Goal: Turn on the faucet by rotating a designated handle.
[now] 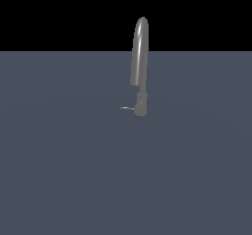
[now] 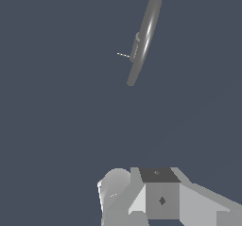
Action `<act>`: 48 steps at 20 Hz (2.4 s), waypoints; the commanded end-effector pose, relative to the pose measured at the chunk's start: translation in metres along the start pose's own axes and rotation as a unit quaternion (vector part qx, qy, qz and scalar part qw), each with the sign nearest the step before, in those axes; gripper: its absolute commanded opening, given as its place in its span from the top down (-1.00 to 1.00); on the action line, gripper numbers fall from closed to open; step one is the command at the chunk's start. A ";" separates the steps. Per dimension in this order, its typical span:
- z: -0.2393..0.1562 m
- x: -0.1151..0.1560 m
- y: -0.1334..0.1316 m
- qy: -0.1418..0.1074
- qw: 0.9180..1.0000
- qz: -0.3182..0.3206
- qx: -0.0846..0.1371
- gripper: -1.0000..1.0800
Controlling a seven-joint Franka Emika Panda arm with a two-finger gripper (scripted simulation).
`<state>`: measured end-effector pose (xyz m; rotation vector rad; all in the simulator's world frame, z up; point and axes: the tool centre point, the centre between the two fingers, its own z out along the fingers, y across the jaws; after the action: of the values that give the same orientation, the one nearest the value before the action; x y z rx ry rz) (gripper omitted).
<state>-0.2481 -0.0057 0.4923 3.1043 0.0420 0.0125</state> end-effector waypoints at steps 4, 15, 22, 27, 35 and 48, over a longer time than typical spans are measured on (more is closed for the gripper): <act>0.001 0.001 -0.001 0.000 1.000 -0.004 -0.004 1.00; 0.027 0.030 -0.015 -0.010 0.992 -0.091 -0.086 1.00; 0.060 0.059 -0.033 -0.020 0.965 -0.190 -0.179 1.00; 0.087 0.078 -0.045 -0.027 0.934 -0.260 -0.245 1.00; 0.128 0.100 -0.060 -0.035 0.875 -0.352 -0.330 1.00; 0.183 0.123 -0.073 -0.044 0.777 -0.458 -0.429 1.00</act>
<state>-0.1275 0.0630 0.3133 1.9287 1.1324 -0.1081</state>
